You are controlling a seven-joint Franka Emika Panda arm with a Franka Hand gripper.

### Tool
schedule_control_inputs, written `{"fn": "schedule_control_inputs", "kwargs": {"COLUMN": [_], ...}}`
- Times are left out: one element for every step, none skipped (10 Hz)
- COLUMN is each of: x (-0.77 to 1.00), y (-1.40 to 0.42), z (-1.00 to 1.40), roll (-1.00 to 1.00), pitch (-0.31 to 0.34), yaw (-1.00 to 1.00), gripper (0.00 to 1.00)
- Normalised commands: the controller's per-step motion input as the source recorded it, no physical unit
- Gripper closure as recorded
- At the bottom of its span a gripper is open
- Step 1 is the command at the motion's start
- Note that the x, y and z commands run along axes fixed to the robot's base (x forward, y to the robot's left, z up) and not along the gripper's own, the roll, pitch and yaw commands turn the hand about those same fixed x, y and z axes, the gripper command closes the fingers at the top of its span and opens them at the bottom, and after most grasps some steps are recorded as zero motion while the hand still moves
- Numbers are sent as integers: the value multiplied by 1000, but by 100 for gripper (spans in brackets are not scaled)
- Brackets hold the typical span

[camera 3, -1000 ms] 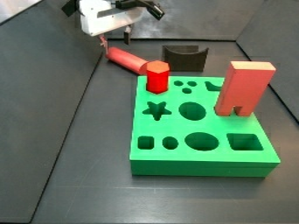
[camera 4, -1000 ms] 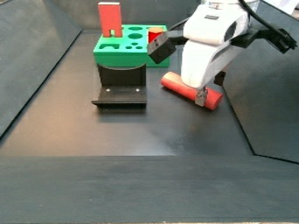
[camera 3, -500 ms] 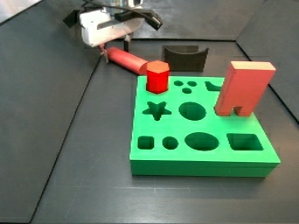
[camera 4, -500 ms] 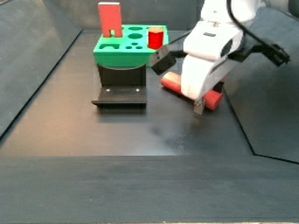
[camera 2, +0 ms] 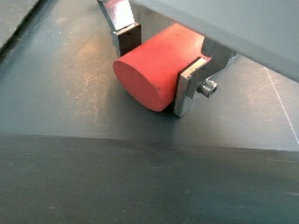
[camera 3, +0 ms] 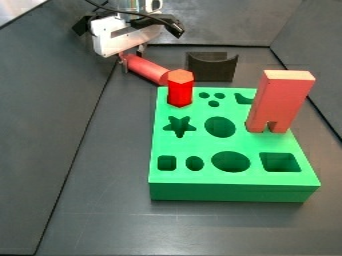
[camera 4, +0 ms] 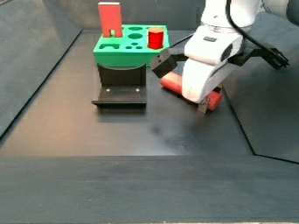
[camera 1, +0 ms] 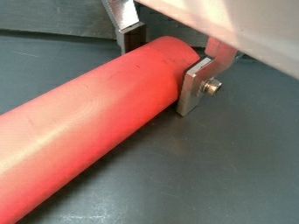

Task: Pick up the oval object. Move up. Place the oval object on the fixture. Regrasp the oval object. Move to above the board. Insert the oval object.
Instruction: Pick up the oval object.

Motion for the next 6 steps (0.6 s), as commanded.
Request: {"fn": "schedule_control_inputs", "kwargs": {"x": [0,0,0,0,0,0], "y": [0,0,0,0,0,0], "z": [0,0,0,0,0,0], "roll": [0,0,0,0,0,0], "pitch": [0,0,0,0,0,0], "yaw": [0,0,0,0,0,0], "gripper": [100,100,100,100,100,100]}}
